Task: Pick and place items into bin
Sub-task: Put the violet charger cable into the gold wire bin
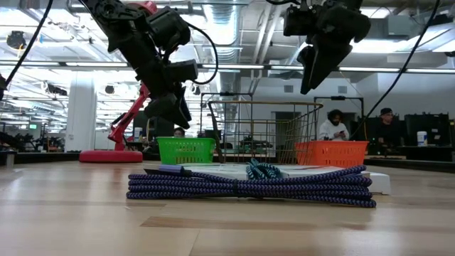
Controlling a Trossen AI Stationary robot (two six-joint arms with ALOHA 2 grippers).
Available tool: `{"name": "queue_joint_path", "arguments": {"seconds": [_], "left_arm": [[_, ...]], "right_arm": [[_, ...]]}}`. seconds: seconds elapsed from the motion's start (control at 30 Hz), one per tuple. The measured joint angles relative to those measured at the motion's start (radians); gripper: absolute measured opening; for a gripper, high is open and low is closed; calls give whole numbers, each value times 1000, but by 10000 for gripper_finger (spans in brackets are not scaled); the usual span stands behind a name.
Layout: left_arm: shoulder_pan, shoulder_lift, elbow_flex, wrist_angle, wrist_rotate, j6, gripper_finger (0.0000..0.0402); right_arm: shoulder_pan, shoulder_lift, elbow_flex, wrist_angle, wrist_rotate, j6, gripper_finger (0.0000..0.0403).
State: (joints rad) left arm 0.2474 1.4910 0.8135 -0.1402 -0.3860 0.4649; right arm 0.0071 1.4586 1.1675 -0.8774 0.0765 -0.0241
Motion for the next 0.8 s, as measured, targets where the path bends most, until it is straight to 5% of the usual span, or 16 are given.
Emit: {"name": "queue_joint_path", "arguments": {"seconds": [0.37,0.8], "left_arm": [[-74,-1,0,-103,36,-94,186],[-189,-143,0,-3,395,-171,186]], "right_arm": [[125,0,0,48,-2,55,276],[266,0,-24,205,1,154,276]]}}
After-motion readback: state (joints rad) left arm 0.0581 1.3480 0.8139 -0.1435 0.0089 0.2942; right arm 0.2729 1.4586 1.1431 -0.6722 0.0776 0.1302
